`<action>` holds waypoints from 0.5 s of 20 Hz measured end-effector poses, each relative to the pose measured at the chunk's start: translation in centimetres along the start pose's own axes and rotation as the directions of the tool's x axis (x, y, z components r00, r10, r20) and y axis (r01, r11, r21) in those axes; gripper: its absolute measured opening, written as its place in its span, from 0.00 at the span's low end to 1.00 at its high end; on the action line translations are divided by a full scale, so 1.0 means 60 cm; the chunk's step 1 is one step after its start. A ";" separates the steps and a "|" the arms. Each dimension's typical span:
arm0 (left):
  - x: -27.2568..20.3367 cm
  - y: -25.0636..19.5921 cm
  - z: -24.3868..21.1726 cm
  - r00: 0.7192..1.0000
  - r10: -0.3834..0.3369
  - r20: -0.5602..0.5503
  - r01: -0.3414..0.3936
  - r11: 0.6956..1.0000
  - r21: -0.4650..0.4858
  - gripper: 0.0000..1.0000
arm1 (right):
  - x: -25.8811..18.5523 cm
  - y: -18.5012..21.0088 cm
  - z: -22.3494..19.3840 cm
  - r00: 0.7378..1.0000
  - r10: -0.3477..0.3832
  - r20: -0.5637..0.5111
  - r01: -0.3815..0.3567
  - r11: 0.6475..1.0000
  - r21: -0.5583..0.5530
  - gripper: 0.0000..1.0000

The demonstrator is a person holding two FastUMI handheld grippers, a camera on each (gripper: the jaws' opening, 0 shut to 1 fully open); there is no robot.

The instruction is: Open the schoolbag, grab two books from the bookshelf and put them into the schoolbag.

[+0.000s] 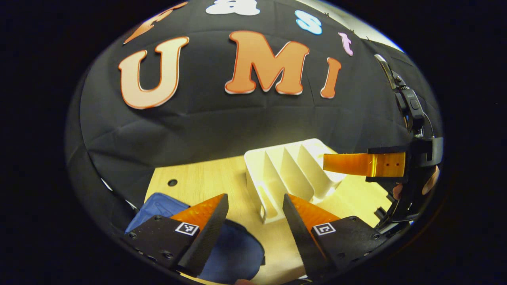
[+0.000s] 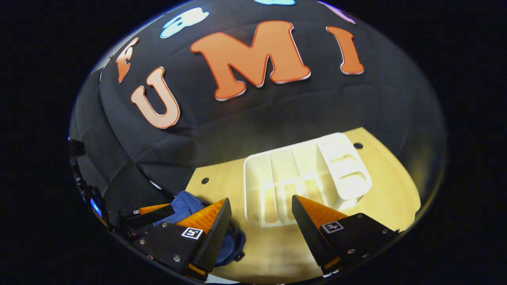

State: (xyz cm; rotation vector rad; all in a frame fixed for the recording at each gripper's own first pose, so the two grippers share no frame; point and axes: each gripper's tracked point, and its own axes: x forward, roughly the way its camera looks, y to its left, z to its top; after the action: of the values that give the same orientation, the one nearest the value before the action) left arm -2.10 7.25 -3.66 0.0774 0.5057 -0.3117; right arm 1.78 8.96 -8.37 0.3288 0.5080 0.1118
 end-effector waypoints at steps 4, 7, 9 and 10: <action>-0.012 -0.026 0.104 0.978 0.074 0.196 -0.077 0.997 0.005 0.95 | -0.025 -0.039 0.066 0.990 -0.031 0.135 0.042 0.996 -0.079 0.92; -0.013 -0.044 0.139 0.952 0.107 0.286 -0.108 0.994 -0.011 0.95 | -0.051 -0.050 0.100 0.974 -0.038 0.223 0.072 0.986 -0.150 0.93; -0.019 -0.053 0.169 0.925 0.137 0.353 -0.134 0.990 -0.034 0.95 | -0.067 -0.049 0.133 0.953 -0.025 0.302 0.087 0.978 -0.192 0.93; -0.027 -0.047 0.191 0.897 0.175 0.406 -0.164 0.985 -0.063 0.95 | -0.077 -0.053 0.150 0.939 -0.020 0.344 0.099 0.972 -0.215 0.94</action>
State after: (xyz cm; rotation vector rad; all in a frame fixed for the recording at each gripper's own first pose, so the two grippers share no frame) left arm 0.97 3.29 7.14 0.0275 0.0822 -0.1424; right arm 2.30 2.58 0.10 0.1004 0.1581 0.0518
